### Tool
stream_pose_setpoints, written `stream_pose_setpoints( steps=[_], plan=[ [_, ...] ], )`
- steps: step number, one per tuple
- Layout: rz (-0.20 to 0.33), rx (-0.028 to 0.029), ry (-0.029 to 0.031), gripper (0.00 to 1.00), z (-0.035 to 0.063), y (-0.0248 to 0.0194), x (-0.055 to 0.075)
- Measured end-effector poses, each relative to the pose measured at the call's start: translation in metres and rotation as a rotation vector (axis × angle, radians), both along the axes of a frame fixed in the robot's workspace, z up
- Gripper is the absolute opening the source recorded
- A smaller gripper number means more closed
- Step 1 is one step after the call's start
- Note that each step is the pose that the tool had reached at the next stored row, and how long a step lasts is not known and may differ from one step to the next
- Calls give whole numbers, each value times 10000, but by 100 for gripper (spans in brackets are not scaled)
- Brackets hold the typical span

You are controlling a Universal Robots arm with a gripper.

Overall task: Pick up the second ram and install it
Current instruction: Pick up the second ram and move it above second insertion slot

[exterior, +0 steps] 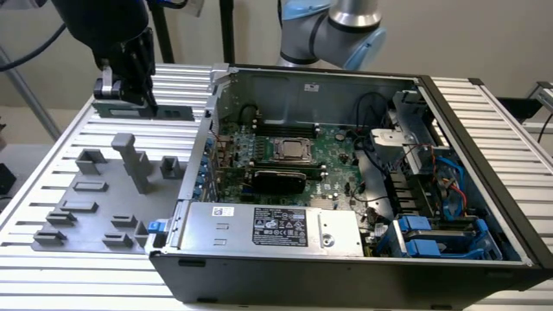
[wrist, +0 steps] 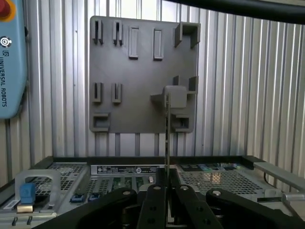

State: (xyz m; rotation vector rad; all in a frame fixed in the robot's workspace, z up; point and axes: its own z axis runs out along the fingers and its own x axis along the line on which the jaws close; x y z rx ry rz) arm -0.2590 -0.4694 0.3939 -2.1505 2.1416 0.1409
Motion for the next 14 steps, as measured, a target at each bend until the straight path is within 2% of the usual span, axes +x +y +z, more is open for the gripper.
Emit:
stream_pose_setpoints(
  steps=[14],
  plan=[
    [0, 13, 2, 13, 50, 66, 593]
  ],
)
